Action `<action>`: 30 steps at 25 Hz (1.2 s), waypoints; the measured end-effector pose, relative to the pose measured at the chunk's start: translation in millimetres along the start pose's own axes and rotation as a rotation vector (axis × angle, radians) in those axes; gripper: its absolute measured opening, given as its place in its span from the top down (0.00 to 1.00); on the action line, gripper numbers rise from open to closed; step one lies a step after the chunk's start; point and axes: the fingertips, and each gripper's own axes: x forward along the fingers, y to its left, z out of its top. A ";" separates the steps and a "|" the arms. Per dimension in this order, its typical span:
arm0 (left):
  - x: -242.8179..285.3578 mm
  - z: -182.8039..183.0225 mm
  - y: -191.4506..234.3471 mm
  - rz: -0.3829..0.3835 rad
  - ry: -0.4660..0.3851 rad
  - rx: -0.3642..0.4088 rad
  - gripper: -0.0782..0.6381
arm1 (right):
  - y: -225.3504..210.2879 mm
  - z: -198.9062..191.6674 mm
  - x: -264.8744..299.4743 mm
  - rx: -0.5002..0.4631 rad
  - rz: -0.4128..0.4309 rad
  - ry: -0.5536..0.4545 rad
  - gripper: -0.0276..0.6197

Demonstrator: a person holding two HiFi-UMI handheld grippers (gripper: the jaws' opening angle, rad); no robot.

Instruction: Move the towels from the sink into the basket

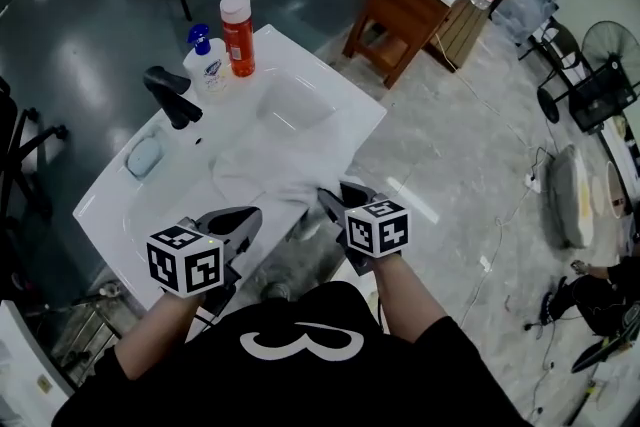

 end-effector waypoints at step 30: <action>11.7 -22.7 -127.5 -0.031 -0.012 0.098 0.88 | -16.5 48.5 -252.6 0.172 0.036 -0.492 0.82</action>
